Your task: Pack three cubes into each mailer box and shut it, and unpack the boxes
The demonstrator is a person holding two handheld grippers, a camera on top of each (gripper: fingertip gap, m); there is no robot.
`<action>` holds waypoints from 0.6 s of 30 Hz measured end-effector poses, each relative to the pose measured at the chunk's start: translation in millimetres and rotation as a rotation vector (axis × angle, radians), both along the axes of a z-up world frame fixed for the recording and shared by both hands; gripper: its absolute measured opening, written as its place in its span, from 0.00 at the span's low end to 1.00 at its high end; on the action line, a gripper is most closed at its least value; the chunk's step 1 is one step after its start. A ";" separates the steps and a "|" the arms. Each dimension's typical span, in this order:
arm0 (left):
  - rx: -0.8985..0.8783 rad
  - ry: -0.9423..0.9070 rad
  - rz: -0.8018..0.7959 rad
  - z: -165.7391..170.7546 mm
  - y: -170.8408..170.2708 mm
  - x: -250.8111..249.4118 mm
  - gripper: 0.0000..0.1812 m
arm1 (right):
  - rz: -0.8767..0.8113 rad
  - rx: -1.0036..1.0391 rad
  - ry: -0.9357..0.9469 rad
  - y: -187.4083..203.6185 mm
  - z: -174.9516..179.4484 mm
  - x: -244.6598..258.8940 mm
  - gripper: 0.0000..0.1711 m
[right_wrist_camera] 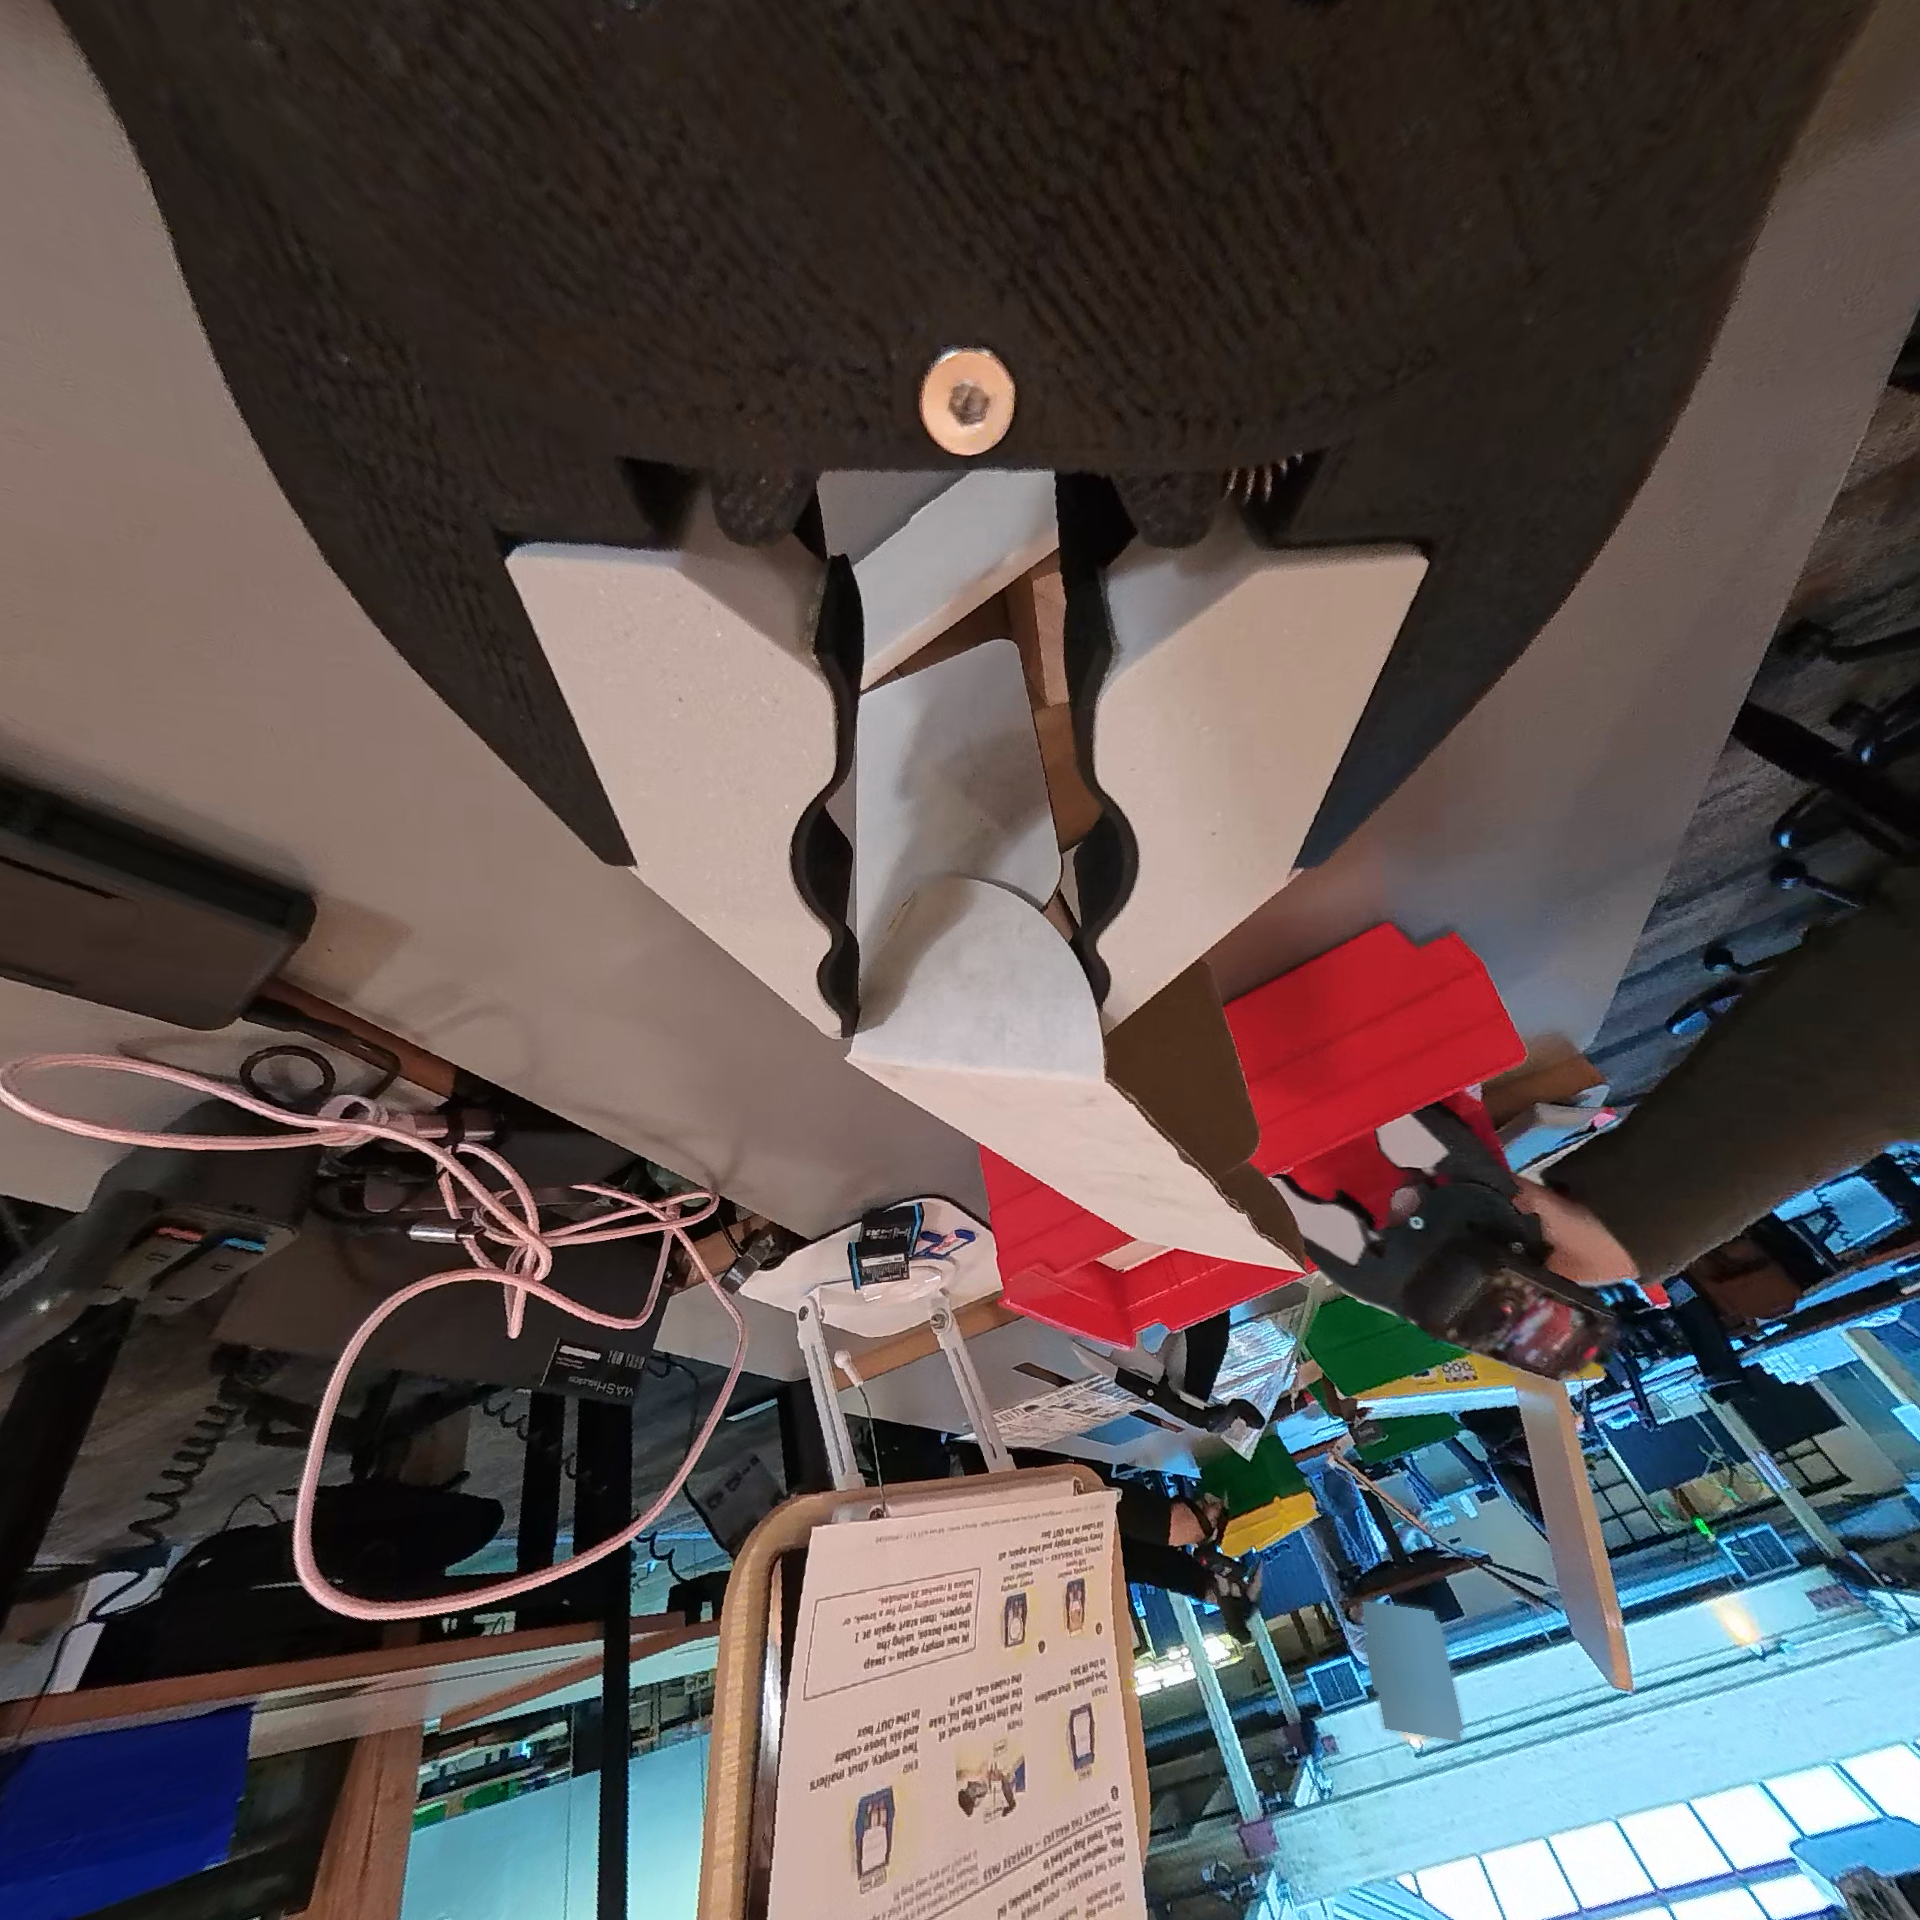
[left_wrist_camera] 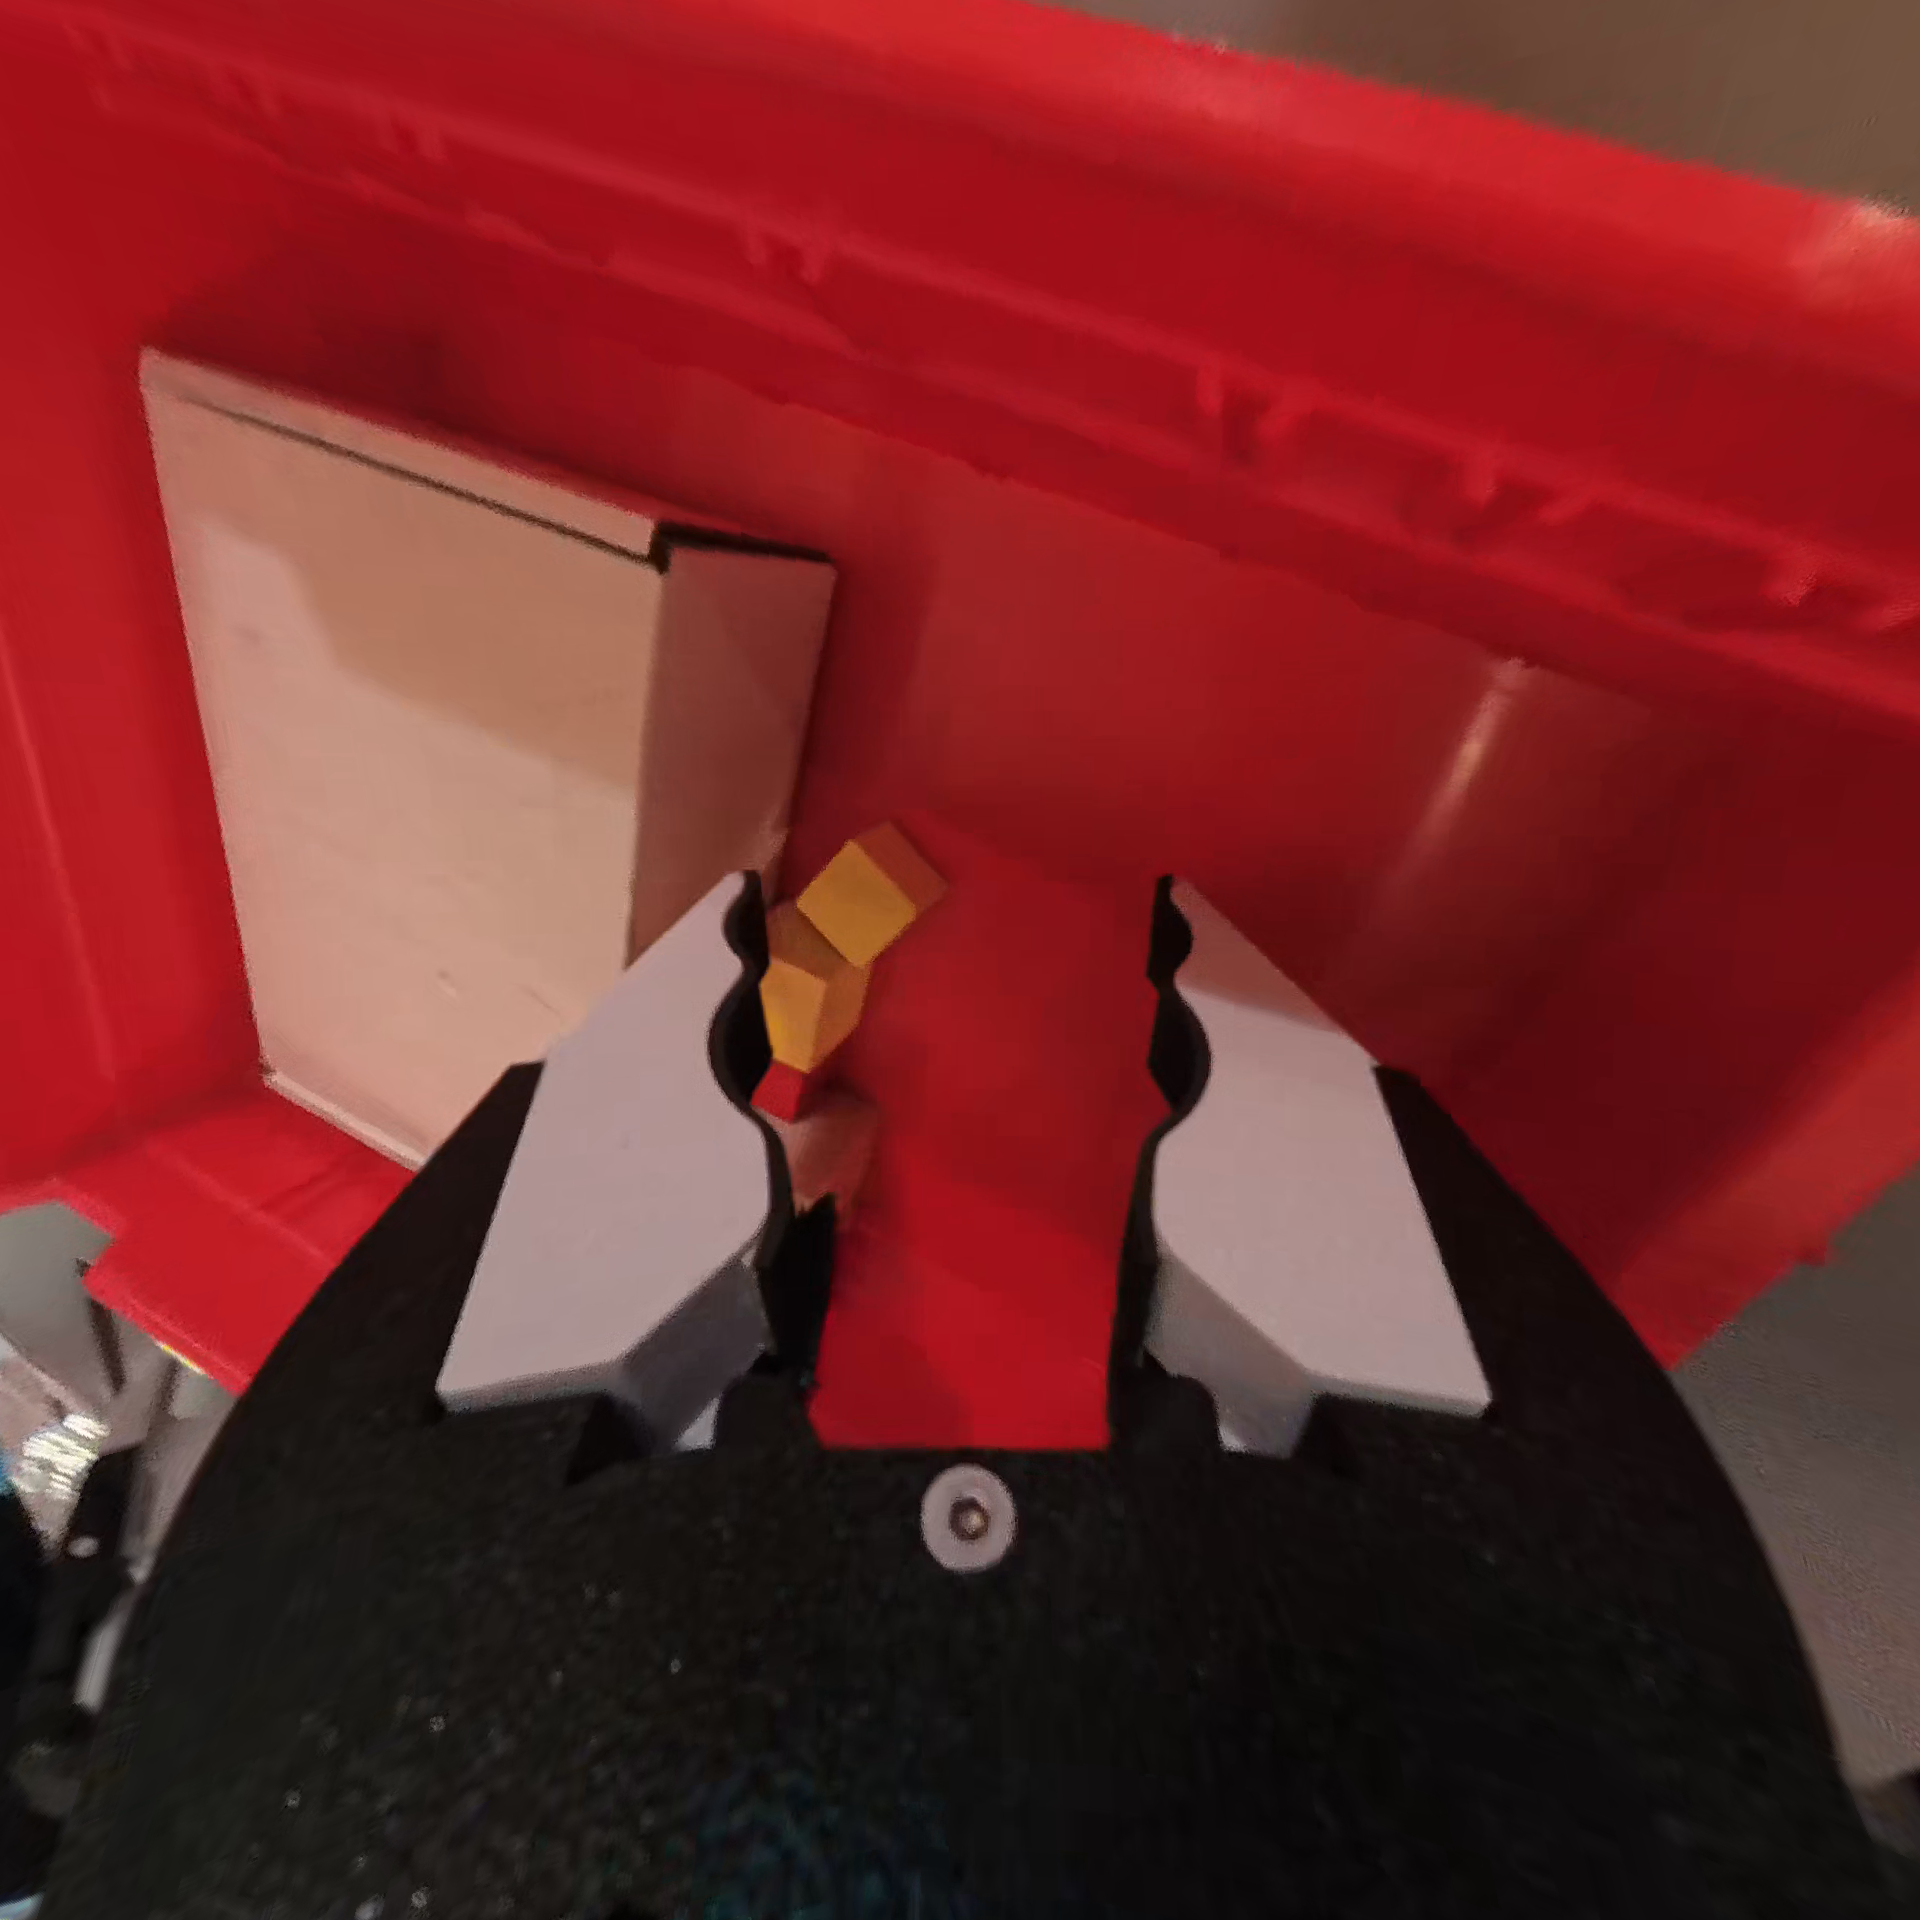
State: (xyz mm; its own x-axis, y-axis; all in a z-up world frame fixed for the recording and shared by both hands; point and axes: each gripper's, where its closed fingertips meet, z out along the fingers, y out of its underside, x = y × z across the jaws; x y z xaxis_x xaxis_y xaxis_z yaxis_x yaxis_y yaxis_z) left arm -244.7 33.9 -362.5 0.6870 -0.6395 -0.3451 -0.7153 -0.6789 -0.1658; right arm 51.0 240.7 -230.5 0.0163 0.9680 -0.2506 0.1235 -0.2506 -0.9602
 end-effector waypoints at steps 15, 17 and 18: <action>-0.195 0.132 0.008 -13.7 -0.4 -22.5 0.11 | -0.007 -0.008 -0.003 1.1 -0.5 0.4 0.23; -0.186 0.124 0.020 -7.9 -3.1 -18.7 0.11 | -0.004 -0.008 0.000 1.0 -0.3 0.5 0.23; -0.169 0.135 0.025 -1.0 -3.6 -17.0 0.11 | -0.003 -0.009 0.001 0.9 -0.3 0.6 0.23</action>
